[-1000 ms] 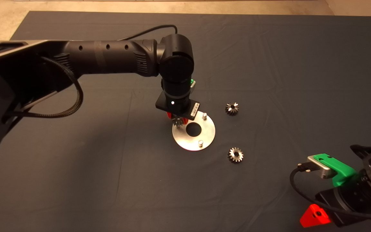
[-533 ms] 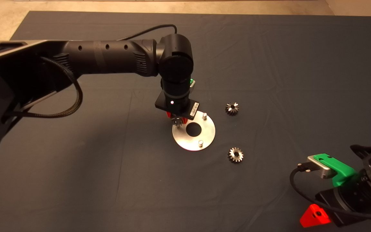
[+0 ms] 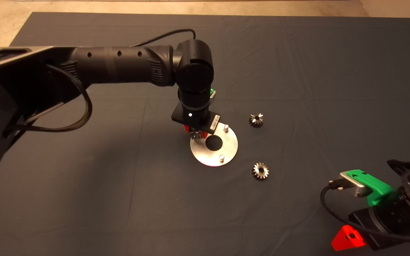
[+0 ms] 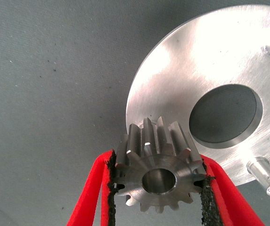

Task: Install three planetary gears onto the carrier pins

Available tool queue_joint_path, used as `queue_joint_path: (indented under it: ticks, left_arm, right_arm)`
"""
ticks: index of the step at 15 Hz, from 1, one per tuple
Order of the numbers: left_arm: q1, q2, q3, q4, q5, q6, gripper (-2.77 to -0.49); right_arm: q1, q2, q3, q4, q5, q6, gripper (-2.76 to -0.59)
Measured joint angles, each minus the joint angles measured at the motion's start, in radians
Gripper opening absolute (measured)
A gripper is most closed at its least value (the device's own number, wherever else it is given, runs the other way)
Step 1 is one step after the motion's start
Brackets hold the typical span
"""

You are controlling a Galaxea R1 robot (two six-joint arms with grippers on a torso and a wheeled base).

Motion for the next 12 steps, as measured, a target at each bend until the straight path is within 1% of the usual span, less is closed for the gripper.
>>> queue_joint_path:
  ticks: [12]
  left_arm:
    - [0.001,0.0,0.0,0.0,0.0,-0.001,-2.39]
  right_arm:
    - [0.0,0.0,0.0,0.0,0.0,0.0,-0.61]
